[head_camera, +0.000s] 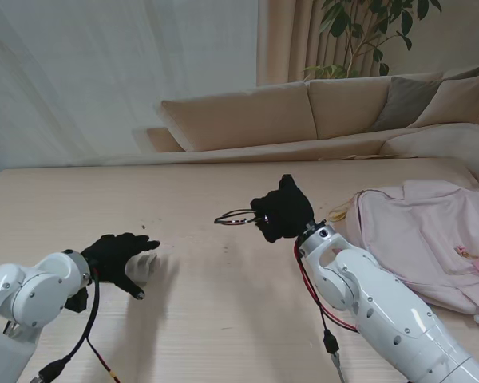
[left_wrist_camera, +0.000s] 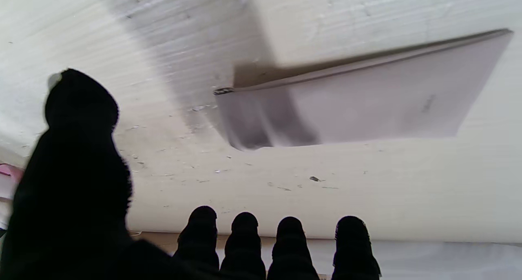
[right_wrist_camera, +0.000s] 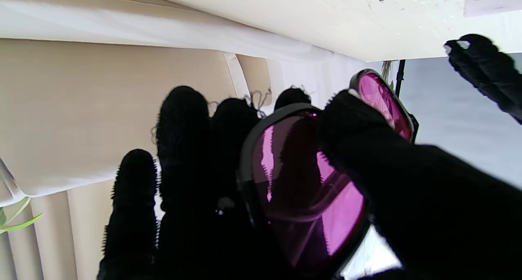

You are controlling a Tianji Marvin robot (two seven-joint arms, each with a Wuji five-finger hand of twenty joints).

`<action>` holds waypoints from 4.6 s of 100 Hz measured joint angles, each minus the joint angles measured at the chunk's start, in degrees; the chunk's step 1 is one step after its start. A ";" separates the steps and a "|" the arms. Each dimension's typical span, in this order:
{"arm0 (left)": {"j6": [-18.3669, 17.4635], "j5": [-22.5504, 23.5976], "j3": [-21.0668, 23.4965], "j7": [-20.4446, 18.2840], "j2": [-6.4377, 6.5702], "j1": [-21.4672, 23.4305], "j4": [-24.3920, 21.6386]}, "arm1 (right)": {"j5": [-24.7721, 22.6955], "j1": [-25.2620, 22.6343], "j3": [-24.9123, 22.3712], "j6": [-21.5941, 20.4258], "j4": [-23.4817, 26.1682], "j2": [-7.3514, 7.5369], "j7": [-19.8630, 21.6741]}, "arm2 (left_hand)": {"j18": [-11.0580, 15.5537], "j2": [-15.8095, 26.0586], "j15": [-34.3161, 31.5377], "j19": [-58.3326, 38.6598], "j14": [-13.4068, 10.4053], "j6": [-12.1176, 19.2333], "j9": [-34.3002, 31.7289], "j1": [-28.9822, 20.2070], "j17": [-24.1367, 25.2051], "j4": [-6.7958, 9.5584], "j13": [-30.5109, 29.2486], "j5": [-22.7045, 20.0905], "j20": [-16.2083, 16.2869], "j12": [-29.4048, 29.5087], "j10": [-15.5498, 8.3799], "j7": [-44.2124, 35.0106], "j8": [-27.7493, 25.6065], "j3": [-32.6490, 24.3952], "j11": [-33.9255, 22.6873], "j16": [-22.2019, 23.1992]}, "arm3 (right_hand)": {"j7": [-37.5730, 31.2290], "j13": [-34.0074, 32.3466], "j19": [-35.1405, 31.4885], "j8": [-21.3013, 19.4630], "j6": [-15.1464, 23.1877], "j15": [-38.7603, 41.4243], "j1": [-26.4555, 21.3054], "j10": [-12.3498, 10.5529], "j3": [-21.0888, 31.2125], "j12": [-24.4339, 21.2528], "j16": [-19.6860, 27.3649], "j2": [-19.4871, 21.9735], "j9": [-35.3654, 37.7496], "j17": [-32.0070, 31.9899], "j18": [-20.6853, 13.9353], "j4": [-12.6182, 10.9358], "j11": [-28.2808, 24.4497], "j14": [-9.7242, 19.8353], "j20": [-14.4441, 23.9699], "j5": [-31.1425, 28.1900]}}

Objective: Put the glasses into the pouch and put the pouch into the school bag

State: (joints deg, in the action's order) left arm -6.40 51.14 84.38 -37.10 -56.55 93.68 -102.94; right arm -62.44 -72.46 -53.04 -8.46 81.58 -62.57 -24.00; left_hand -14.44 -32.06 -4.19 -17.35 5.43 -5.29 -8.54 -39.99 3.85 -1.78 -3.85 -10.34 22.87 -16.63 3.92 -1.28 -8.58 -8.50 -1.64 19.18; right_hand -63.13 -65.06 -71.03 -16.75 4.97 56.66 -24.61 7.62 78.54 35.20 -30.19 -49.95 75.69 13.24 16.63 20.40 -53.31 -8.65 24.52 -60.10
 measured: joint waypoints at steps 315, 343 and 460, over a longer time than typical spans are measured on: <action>3.36 -0.74 -12.98 13.60 -0.59 -10.34 16.86 | 0.97 -2.40 -2.37 -2.25 -1.58 -0.04 -2.63 | -1.74 2.93 -27.08 -23.86 6.74 -2.82 -18.25 -15.51 -7.31 -1.76 -21.25 -1.28 -1.35 -23.12 0.41 -52.75 -35.81 -9.80 -33.08 13.04 | 0.10 0.00 -1.25 0.00 0.31 1.65 0.00 -0.35 -0.18 1.70 -0.65 0.52 0.00 -0.03 0.00 0.00 -1.38 0.26 0.59 0.00; 2.58 -4.65 -12.49 17.57 -1.38 -8.87 9.44 | 1.11 -4.65 -4.42 -4.12 4.65 0.20 2.28 | -2.49 2.96 -27.22 -25.29 6.64 -2.82 -18.25 -15.44 -8.95 -1.76 -21.98 -1.28 -1.28 -21.01 0.41 -52.75 -35.81 -9.80 -33.17 13.05 | 0.10 0.00 -1.98 -0.12 0.29 2.57 0.00 -0.35 -0.18 2.19 -0.77 0.52 0.00 0.70 0.00 0.00 -2.13 0.26 1.07 0.00; 6.95 -13.64 -18.48 22.35 -3.53 -11.35 4.93 | 2.14 2.72 5.17 2.36 7.18 0.07 13.60 | -4.71 3.67 -27.22 -25.33 7.62 -2.82 -18.26 -15.41 -11.34 -1.76 -24.84 -1.28 -0.80 -20.96 0.46 -52.76 -35.81 -7.98 -33.17 13.05 | 0.10 0.00 -3.35 -0.79 0.05 3.17 0.00 -0.35 -0.18 3.80 -1.52 0.54 0.00 2.30 0.00 0.00 -2.23 0.26 1.74 0.00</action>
State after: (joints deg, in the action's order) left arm 0.55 37.50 65.90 -14.74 -60.08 82.33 -98.01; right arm -60.30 -69.74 -47.87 -6.10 88.75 -62.49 -10.41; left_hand -19.16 -28.39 -31.42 -42.67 13.05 -8.11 -26.80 -55.40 -7.49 -3.54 -28.69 -11.62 22.06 -37.59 4.38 -54.04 -44.39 -16.48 -34.81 32.23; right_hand -63.03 -65.06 -74.39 -17.54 5.02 59.83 -24.61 7.27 78.37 39.00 -31.71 -49.41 75.69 15.54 16.63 20.40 -55.54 -8.39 26.26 -60.10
